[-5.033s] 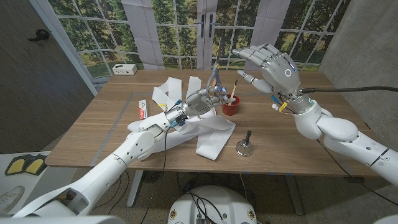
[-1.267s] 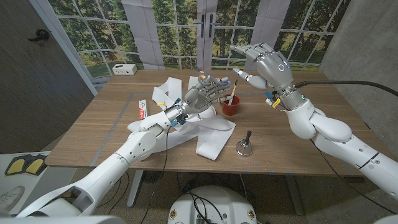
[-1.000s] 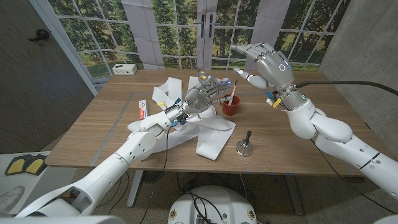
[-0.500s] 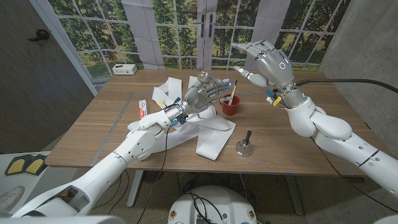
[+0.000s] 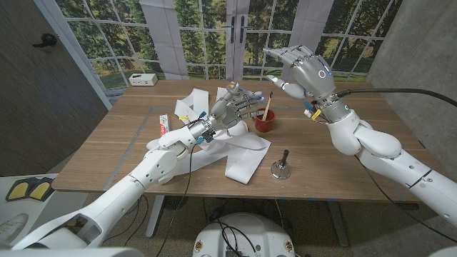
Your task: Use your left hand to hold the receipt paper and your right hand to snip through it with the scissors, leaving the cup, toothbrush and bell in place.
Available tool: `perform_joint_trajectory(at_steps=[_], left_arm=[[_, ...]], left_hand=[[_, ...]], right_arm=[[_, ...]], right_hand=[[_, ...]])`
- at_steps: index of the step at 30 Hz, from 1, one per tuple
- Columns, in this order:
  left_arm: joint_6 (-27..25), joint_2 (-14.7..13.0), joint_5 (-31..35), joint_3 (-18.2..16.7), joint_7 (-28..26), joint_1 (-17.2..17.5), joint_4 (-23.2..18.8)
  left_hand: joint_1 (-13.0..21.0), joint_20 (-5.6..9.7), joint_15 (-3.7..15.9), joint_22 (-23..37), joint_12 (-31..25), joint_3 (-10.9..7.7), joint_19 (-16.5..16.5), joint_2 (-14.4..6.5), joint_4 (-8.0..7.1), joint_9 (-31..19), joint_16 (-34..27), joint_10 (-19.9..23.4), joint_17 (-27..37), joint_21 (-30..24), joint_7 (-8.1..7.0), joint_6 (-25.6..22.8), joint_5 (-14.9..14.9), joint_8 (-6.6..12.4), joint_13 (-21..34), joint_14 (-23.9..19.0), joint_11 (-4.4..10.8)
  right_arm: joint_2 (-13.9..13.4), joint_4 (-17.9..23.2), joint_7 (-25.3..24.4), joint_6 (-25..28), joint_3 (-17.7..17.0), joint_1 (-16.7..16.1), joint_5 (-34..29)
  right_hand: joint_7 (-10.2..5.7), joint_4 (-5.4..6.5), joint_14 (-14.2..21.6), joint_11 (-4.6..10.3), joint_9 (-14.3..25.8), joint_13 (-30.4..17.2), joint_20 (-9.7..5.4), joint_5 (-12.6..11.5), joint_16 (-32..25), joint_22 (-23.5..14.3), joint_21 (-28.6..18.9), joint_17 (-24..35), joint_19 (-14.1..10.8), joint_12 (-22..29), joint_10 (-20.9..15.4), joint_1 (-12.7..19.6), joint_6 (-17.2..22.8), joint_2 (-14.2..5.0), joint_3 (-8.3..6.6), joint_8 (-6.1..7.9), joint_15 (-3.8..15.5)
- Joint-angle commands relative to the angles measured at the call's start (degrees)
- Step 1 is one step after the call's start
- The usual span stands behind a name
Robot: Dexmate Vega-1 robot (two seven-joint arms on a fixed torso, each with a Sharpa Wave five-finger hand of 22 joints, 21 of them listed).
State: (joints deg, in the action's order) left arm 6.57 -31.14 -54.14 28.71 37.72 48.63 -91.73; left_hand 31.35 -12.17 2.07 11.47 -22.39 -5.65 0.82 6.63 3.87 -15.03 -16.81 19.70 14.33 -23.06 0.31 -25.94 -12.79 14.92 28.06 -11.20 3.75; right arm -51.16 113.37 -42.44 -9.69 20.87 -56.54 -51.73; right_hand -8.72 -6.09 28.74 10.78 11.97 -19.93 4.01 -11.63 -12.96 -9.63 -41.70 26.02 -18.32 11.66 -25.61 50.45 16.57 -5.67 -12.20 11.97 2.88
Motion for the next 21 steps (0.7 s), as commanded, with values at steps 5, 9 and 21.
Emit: perform_joint_trajectory(at_steps=[5,9,21], left_arm=[[0.1,-1.0,1.0,-0.2,-1.7,0.4,-1.0],[0.0,-1.7,1.4,-0.2,-2.1,0.6,-1.8],[1.2,-6.2,5.8,-1.2,-6.1,2.4,-7.3]], left_hand=[[0.4,-0.06,1.70,0.1,-1.5,-0.41,1.0,-1.4,0.29,-0.9,-0.9,4.8,-0.4,0.3,-0.84,-3.7,-0.5,2.13,0.8,-2.7,1.14],[0.3,-0.07,1.47,0.1,-1.3,-0.29,1.0,-1.3,0.25,-1.1,-0.8,4.4,-0.4,0.4,-0.42,-3.3,-0.5,2.11,0.9,-2.6,1.19],[-0.8,-0.12,0.80,0.1,-0.8,0.77,1.0,-0.3,0.08,-1.5,-0.7,3.6,-0.5,0.7,0.78,-2.2,-0.4,2.00,1.3,-2.5,0.54]], right_arm=[[0.1,0.2,0.0,0.8,0.5,0.7,-0.7],[0.1,0.7,0.1,1.4,0.4,0.6,-1.0],[0.0,2.0,1.7,3.2,-0.3,0.3,-0.7]], right_hand=[[-0.11,-0.36,-0.3,0.31,0.2,0.1,0.32,-0.4,-0.4,0.0,0.2,0.0,0.0,-0.2,-0.2,-0.2,0.1,-0.60,-0.06,-0.04,9.48],[0.05,-0.41,-0.3,0.27,0.2,0.1,0.35,-0.4,-0.4,0.0,0.3,0.0,-0.1,-0.2,-0.2,-0.2,0.0,-0.58,-0.05,-0.06,9.48],[0.27,-0.43,-0.5,0.21,0.2,0.3,0.74,-0.3,-0.4,0.0,0.9,-0.3,0.2,-0.3,0.0,-0.6,-0.4,-0.49,0.07,-0.21,9.37]])
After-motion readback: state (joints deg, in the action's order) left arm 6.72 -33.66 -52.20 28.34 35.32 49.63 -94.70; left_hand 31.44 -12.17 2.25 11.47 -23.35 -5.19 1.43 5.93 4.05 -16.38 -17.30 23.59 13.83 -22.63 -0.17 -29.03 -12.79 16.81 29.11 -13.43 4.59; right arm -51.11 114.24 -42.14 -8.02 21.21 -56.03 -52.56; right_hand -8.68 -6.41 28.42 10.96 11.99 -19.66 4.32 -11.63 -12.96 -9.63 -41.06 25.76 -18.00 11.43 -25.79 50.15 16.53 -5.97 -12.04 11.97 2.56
